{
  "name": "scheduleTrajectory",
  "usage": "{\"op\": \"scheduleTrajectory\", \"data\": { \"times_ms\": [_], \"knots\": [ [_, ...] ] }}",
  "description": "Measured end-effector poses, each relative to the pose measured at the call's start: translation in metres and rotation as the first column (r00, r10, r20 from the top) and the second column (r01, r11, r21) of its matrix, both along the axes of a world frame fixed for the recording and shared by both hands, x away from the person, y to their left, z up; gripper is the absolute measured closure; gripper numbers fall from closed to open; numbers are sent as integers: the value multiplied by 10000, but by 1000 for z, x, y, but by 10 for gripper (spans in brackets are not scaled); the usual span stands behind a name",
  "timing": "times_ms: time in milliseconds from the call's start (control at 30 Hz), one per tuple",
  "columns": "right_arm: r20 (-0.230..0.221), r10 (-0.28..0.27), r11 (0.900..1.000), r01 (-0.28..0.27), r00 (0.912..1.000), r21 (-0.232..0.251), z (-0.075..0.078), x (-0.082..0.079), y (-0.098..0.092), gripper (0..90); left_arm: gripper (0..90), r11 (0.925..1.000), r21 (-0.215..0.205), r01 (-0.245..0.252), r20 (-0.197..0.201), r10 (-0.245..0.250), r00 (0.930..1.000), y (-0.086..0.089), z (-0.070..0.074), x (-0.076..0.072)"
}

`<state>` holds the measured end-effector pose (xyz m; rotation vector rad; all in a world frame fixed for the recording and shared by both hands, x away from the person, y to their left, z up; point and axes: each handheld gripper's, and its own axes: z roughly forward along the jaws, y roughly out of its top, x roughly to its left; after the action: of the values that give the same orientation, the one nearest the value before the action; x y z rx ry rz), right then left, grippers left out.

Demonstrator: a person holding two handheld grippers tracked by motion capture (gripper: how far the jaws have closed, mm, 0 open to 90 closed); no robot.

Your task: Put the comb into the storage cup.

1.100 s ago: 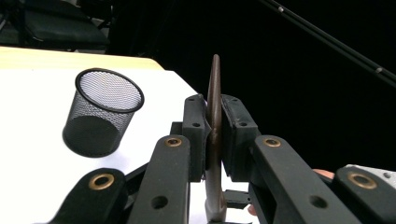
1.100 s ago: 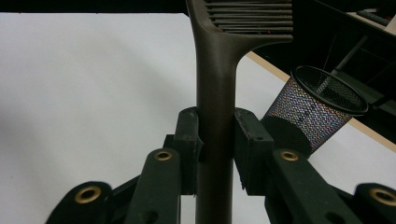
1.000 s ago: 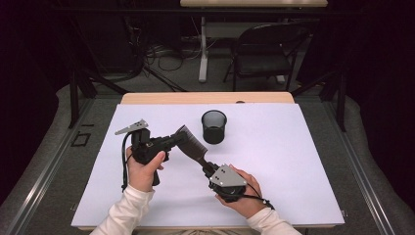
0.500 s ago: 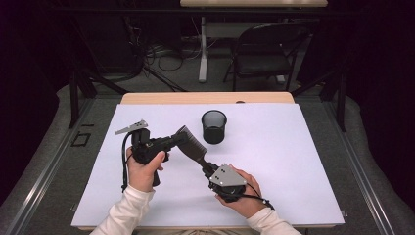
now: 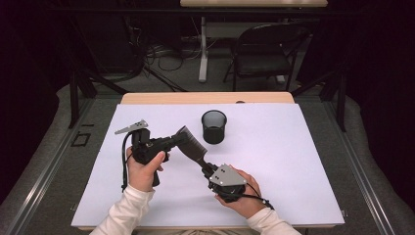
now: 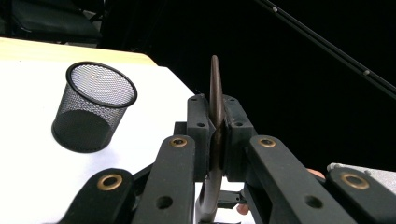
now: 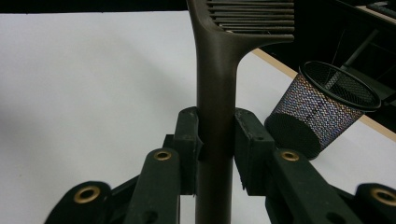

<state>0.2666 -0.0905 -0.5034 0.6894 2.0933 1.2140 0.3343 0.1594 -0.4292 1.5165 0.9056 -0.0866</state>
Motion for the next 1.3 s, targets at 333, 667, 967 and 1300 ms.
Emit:
{"op": "scheduleTrajectory", "data": {
  "times_ms": [333,667,967,1300],
  "knots": [
    [-94,-40,10000,39,9999,-28,-1,1,0,715,844,10000,-13,16,-94,-16,10000,0,-2,1],
    [-172,-70,10000,71,9998,17,-2,2,0,673,844,10000,-28,-62,-152,61,9999,1,-4,3],
    [-263,-103,9999,102,9996,-28,-2,4,0,625,844,9999,21,-167,-211,167,9996,3,-7,5],
    [-334,-51,10000,53,9994,46,-2,4,0,576,844,9992,-76,-387,-345,384,9987,7,-10,8]
  ]
}}
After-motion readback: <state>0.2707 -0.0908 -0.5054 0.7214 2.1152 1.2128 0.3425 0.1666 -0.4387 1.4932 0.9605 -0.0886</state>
